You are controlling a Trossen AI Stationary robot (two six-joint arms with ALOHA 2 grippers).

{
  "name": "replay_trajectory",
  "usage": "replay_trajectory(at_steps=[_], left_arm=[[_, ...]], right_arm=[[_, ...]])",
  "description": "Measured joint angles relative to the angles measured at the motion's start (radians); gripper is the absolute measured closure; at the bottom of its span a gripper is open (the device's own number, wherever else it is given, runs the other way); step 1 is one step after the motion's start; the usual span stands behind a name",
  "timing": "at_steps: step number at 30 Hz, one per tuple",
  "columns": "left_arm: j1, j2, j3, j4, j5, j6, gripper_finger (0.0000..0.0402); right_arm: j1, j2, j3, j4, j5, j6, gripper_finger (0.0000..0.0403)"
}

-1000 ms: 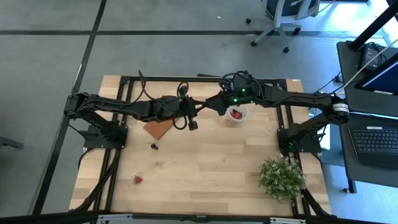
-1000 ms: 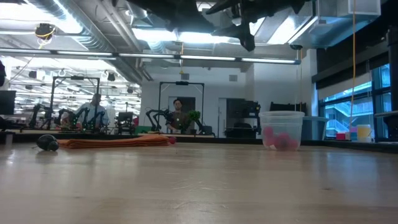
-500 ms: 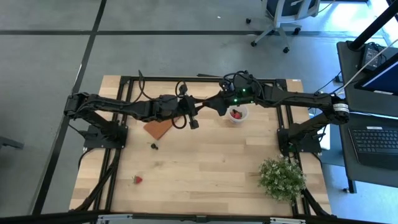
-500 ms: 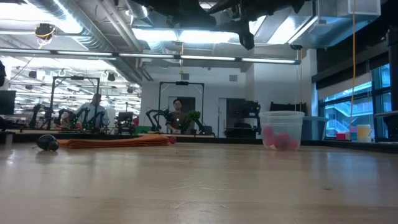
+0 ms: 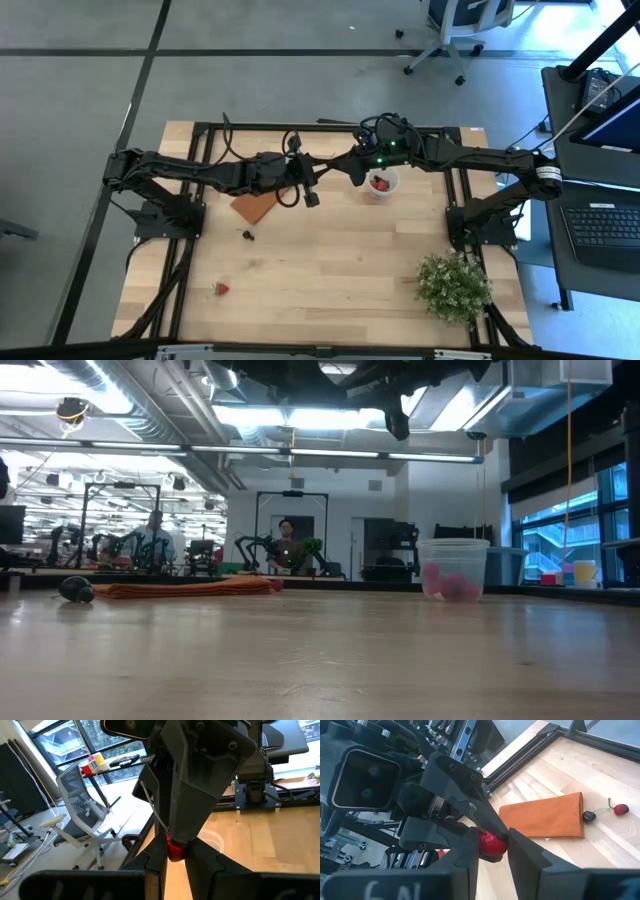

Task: Pick and placing Produce into tupperware
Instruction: Put the bottom red cherry into the transparent container

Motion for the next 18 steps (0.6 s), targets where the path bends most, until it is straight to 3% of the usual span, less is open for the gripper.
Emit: replay_trajectory(at_steps=[6,12,18], left_arm=[[-0.002,0.000,0.000,-0.002,0.018,-0.004,0.0339],[-0.005,0.000,0.000,-0.030,0.042,-0.067,0.0271],[-0.006,-0.002,0.002,-0.147,0.030,-0.212,0.0217]], right_arm=[[-0.002,0.000,0.000,-0.008,-0.004,-0.025,0.0316],[-0.022,0.004,0.000,-0.026,-0.007,-0.057,0.0319],[-0.063,0.005,0.000,-0.153,0.018,-0.114,0.0319]])
